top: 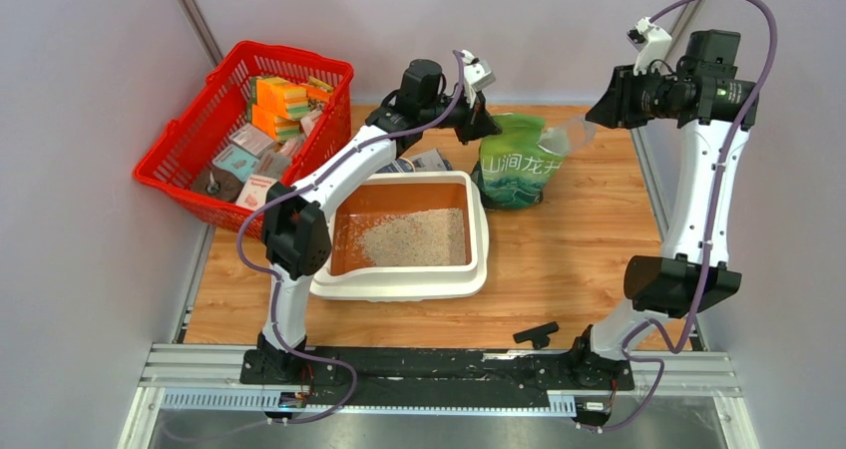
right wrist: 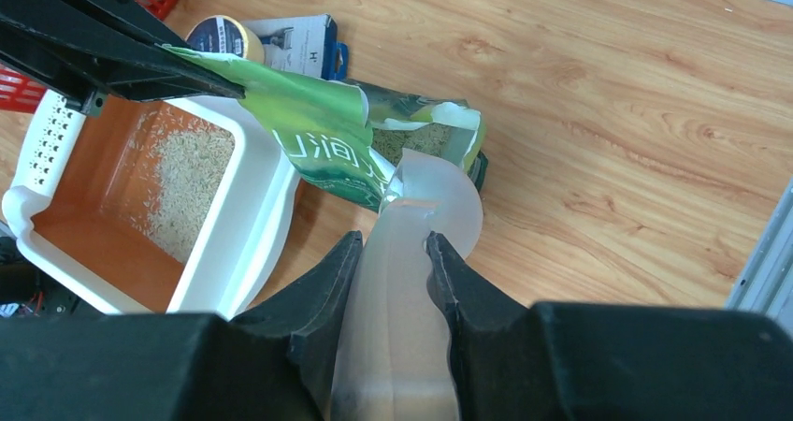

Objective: Fill the litter box with clean litter

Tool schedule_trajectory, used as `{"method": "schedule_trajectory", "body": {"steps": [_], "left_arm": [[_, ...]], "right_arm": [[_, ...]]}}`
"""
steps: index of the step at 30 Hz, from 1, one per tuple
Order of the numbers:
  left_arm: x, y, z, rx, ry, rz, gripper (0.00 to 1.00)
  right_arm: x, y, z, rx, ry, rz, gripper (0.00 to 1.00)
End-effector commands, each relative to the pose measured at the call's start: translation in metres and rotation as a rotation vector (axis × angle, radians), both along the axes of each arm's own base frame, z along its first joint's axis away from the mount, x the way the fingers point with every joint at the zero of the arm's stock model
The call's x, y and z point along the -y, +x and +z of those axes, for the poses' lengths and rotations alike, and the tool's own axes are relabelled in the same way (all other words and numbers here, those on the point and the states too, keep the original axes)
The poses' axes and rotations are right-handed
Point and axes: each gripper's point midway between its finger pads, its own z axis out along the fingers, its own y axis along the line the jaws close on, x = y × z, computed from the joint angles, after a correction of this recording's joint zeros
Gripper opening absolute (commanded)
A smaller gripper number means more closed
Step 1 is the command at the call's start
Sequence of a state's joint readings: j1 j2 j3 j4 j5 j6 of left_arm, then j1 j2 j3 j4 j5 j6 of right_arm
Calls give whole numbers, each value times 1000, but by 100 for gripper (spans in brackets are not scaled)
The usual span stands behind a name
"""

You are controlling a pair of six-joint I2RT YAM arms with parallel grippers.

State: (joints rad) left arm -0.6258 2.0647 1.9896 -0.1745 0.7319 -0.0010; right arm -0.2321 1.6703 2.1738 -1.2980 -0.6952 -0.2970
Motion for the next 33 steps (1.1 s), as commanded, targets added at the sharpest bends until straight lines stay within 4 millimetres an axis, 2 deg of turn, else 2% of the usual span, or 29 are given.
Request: {"method": "schedule_trajectory", "body": {"steps": [1,6,10,13,16,20,25,28,29,30,31,33], "left_arm": [[-3,-18,65,83,-117,-36,0],[-2,-29,71,69,-135,-74,0],[-1,-38,68,66,-130,-107,0],[0,-46,68,77,-125,-131,0],[-2,-47,69,82,-120,-127,0],[-4,-43,71,96,-115,-93,0],[-4,-37,79,112,-130,-61,0],[-3,-35,84,103,-147,-51,0],[-3,-33,85,98,-151,-37,0],[-2,-33,87,79,-161,-29,0],[-2,-33,88,72,-165,-28,0],[-1,-35,89,62,-170,-30,0]], "right_arm": [[1,3,-8,-5,-68,20,0],[-8,11,-17,-27,-109,59,0],[-18,18,-11,-1,-132,93,0],[-19,22,-5,23,-156,96,0],[-19,20,-7,31,-202,126,0],[-17,6,-20,-7,-257,177,0],[-23,-12,-48,-126,-240,236,0],[-13,4,-53,-154,-210,51,0],[-6,22,-59,-166,-156,-112,0],[7,27,-60,-152,-184,-203,0],[10,27,-52,-117,-175,-248,0],[8,37,-52,-93,-99,-323,0]]}}
